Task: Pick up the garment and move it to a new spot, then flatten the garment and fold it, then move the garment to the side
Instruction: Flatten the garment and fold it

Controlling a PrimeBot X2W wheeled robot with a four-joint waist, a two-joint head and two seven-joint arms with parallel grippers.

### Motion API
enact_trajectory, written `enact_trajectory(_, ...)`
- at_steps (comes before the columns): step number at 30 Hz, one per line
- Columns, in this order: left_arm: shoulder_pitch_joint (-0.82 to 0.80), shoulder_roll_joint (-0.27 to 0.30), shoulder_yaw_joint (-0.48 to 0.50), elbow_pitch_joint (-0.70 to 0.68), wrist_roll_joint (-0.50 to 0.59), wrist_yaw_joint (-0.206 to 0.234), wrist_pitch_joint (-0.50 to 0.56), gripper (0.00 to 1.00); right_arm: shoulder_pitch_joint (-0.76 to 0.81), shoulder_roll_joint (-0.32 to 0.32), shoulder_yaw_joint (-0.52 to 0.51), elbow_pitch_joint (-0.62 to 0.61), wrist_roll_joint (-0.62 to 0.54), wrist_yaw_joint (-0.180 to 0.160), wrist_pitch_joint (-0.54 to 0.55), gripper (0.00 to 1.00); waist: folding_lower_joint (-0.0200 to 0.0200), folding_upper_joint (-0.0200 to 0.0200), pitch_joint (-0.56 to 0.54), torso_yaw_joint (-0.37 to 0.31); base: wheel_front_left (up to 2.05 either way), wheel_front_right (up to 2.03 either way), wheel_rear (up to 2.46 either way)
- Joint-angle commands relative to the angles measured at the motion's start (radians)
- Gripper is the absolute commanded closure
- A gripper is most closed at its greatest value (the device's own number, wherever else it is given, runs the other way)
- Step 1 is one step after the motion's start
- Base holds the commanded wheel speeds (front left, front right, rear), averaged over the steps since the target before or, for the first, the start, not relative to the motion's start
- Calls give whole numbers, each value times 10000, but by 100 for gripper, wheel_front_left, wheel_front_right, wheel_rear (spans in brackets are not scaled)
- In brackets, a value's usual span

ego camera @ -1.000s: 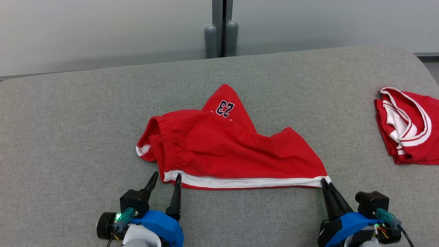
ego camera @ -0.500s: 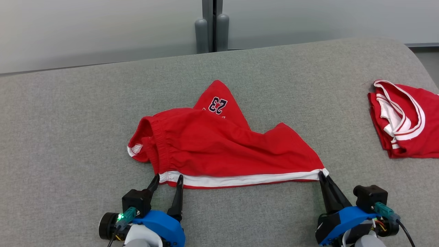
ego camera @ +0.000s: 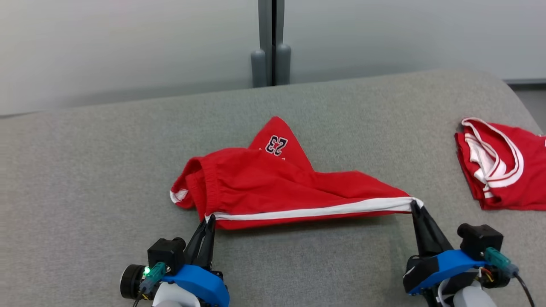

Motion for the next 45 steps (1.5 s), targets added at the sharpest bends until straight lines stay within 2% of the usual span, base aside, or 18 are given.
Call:
enact_trajectory(1, 65, -1, 81, -116, 68, -46, -25, 100, 52, -39, -91, -125, 43, 1, -10, 100, 0, -1, -189, -43, 0, 0, 0)
enact_trajectory(6, 117, 3, 504, -1160, 368, -224, -25, 100, 97, -44, -359, -1019, 148, 1, -10, 100, 0, -1, -924, 125, 0, 0, 0)
enact_trajectory(11, -503, 353, 1084, -2430, 650, -352, -25, 100, -549, -120, -384, -2119, 318, -1, -10, 100, 0, -1, -1160, 229, 0, 0, 0)
enact_trajectory(15, -1439, 757, 1223, -2846, 846, -413, -25, 100, -1540, -543, 30, -2673, 302, -1, -10, 100, 0, -1, -993, 271, 0, 0, 0)
enact_trajectory(22, -4237, 1273, 1115, -2068, 1367, -421, 31, 100, -4430, -1483, 796, -2361, 59, -1, -7, 100, 0, -1, 461, 351, 0, 0, 0)
enact_trajectory(24, -5300, 1189, 1063, -1682, 1541, -330, 49, 100, -5448, -1784, 824, -2041, -139, -1, -10, 100, 0, -1, 934, 396, 0, 0, 0)
enact_trajectory(28, -7039, 890, 1125, -959, 1645, -68, -9, 100, -7237, -1975, 582, -1436, -531, -1, -8, 100, 0, -1, 1494, 424, 0, 0, 0)
enact_trajectory(32, -7952, 628, 1173, -736, 1654, 76, -22, 100, -8107, -1979, 319, -1360, -898, -1, -8, 100, 0, -1, 1653, 415, 0, 0, 0)
enact_trajectory(34, -7822, 516, 1286, -772, 1557, 117, -26, 100, -8003, -1898, 268, -1499, -964, -1, -8, 100, 0, -1, 1616, 393, 0, 0, 0)
enact_trajectory(38, -6477, 395, 1541, -653, 1377, 118, -20, 100, -6761, -1742, 446, -1645, -773, -1, -8, 100, 0, -1, 1322, 319, 0, 0, 0)
enact_trajectory(41, -4940, 308, 1932, -545, 1073, 172, -21, 100, -5254, -1577, 579, -1905, -462, -6, -8, 100, 0, -1, 1039, 284, 0, 0, 0)
enact_trajectory(45, -2548, 112, 1892, 37, 765, 1, -22, 100, -2848, -1518, 964, -1876, -216, -10, -15, 100, 0, -1, 584, 311, 0, 0, 0)
